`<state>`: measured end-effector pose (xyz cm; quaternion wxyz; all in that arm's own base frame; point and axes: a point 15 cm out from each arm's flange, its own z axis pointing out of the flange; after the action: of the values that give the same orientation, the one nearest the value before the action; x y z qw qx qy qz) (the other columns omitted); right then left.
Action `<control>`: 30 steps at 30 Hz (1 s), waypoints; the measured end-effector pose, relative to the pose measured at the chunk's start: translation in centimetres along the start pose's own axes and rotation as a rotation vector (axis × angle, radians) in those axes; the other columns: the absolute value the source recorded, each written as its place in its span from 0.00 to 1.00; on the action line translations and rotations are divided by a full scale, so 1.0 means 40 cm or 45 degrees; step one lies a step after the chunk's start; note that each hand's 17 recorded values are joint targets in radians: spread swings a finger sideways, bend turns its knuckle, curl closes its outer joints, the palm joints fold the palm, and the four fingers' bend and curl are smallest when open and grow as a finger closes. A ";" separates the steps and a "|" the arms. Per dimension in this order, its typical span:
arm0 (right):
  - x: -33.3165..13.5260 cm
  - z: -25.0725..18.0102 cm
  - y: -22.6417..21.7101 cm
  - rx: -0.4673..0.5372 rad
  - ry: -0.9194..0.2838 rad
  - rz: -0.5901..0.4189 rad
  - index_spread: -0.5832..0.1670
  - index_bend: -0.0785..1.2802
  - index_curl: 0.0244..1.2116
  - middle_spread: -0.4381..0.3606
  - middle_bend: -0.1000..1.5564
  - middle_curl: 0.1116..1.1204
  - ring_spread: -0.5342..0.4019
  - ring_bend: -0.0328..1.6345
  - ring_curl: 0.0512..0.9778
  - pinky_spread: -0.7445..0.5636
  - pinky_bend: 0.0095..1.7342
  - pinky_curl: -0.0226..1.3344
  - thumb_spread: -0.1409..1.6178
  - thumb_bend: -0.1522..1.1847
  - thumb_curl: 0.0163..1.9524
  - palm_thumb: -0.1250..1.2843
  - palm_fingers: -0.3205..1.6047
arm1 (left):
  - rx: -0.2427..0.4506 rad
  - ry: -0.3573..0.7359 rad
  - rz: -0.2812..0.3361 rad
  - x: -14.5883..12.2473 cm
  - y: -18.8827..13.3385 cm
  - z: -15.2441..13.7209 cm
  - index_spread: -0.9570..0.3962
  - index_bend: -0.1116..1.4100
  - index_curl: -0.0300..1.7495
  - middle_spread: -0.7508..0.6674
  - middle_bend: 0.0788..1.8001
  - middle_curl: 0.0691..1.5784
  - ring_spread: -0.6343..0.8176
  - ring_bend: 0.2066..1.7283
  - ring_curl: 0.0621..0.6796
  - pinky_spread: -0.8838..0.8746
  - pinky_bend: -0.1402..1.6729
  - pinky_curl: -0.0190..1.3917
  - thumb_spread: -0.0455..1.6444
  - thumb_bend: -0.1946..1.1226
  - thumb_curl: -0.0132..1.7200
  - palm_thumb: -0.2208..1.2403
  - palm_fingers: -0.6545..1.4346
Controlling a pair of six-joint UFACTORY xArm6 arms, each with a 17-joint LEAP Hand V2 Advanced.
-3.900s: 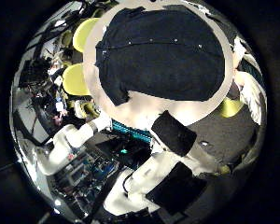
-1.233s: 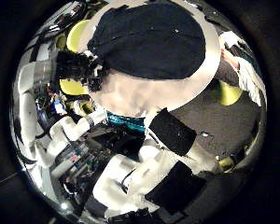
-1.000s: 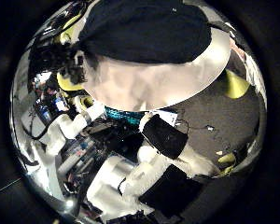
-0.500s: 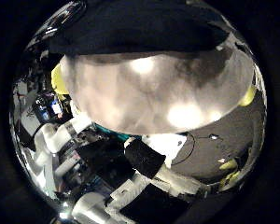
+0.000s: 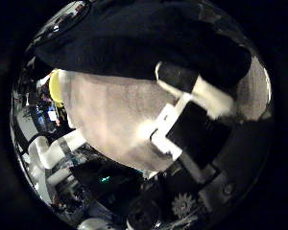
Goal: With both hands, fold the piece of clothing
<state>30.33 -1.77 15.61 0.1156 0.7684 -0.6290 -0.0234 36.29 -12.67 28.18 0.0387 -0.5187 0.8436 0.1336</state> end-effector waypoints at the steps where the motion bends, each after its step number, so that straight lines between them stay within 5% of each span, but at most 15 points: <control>1: 0.001 -0.003 -0.001 0.004 0.000 0.003 0.26 0.29 0.32 0.24 0.52 0.52 0.27 0.73 0.40 0.32 0.67 0.16 0.66 0.13 0.21 0.62 0.72 | -0.001 0.000 0.000 -0.001 0.000 0.000 0.26 0.19 0.87 0.08 0.42 0.78 0.12 0.79 0.72 0.15 0.74 0.46 0.75 0.14 0.32 0.68 0.76; 6: 0.011 -0.028 -0.019 0.060 0.006 0.012 0.19 0.54 0.48 0.22 0.62 0.64 0.28 0.75 0.48 0.34 0.75 0.22 0.66 0.15 0.23 0.72 0.77 | -0.025 0.005 0.000 -0.006 0.011 0.018 0.27 0.19 0.88 0.07 0.42 0.78 0.12 0.79 0.72 0.15 0.74 0.46 0.75 0.14 0.32 0.68 0.76; 11: 0.038 -0.086 -0.034 0.121 0.015 0.028 0.23 0.74 0.61 0.24 0.72 0.74 0.28 0.81 0.56 0.39 0.82 0.27 0.68 0.17 0.27 0.80 0.74 | -0.039 0.010 -0.001 -0.007 0.019 0.029 0.29 0.19 0.90 0.07 0.41 0.79 0.12 0.78 0.72 0.15 0.73 0.46 0.75 0.14 0.32 0.68 0.76; 20: 0.061 -0.172 0.003 0.098 0.019 0.003 0.29 0.83 0.71 0.27 0.79 0.81 0.29 0.86 0.67 0.43 0.87 0.35 0.69 0.15 0.31 0.81 0.68 | -0.058 0.011 0.012 -0.007 0.055 0.013 0.32 0.19 0.91 0.06 0.41 0.79 0.12 0.78 0.72 0.14 0.73 0.46 0.75 0.14 0.32 0.68 0.76; 30: 0.083 -0.343 0.010 0.218 0.048 0.006 0.32 0.85 0.77 0.29 0.83 0.84 0.31 0.89 0.74 0.44 0.89 0.42 0.70 0.12 0.35 0.82 0.64 | -0.091 -0.003 0.030 -0.017 0.128 -0.047 0.34 0.19 0.92 0.05 0.41 0.79 0.12 0.77 0.72 0.14 0.73 0.46 0.75 0.14 0.32 0.68 0.77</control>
<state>33.12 -3.01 29.40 0.0613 0.7742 -0.6283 0.0454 32.22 -10.43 31.08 0.0196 -0.5096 0.8442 0.1649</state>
